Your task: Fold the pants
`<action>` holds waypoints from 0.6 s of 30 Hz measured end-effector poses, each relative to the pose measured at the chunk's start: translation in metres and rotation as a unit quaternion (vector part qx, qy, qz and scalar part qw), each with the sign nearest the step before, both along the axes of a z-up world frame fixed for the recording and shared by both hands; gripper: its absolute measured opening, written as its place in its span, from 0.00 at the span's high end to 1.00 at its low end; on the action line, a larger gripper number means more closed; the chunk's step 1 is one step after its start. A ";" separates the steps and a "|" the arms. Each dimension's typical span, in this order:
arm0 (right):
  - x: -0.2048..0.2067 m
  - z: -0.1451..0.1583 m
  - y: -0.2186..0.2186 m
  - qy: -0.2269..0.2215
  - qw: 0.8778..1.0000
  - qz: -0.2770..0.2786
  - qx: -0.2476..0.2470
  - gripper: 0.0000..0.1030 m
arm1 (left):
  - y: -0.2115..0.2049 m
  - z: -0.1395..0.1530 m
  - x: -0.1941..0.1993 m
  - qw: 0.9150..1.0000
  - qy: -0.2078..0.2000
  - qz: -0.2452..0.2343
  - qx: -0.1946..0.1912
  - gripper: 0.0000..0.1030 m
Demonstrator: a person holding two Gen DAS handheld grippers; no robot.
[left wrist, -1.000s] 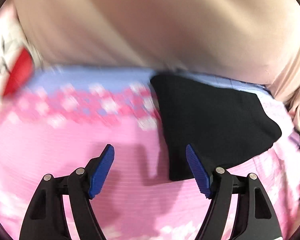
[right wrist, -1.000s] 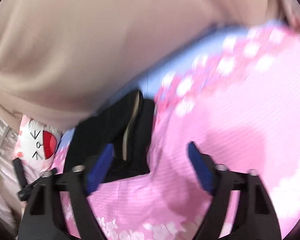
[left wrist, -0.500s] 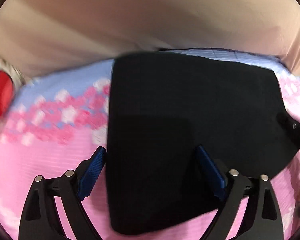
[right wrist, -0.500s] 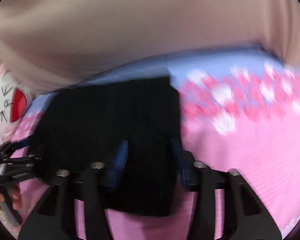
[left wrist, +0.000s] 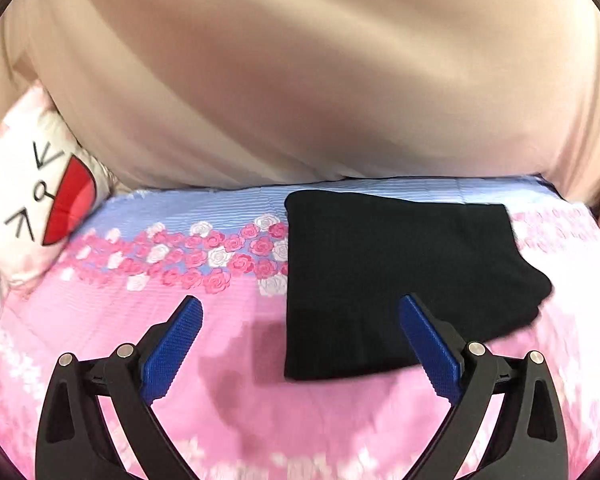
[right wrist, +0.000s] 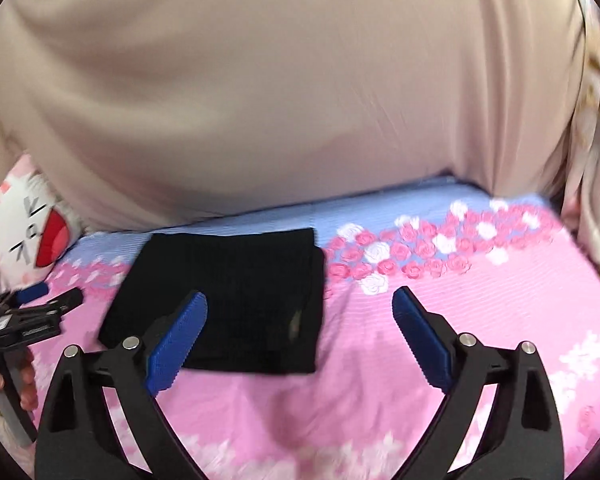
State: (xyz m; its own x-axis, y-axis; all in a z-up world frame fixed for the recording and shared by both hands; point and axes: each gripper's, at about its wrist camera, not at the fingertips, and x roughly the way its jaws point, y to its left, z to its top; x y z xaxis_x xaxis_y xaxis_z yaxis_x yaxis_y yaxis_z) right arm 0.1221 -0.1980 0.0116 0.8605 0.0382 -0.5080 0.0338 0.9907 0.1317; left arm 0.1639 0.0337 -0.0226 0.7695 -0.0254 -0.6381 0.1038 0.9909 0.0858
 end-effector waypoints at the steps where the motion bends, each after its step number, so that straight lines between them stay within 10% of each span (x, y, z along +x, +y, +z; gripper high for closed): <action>1: -0.009 0.004 0.008 -0.003 1.000 0.002 -0.008 0.07 | -0.003 0.001 -0.007 1.000 -0.002 -0.003 0.003 0.06; 18: -0.056 -0.011 0.051 0.001 1.000 -0.012 0.011 0.05 | -0.027 0.001 -0.077 1.000 -0.014 -0.007 0.009 0.05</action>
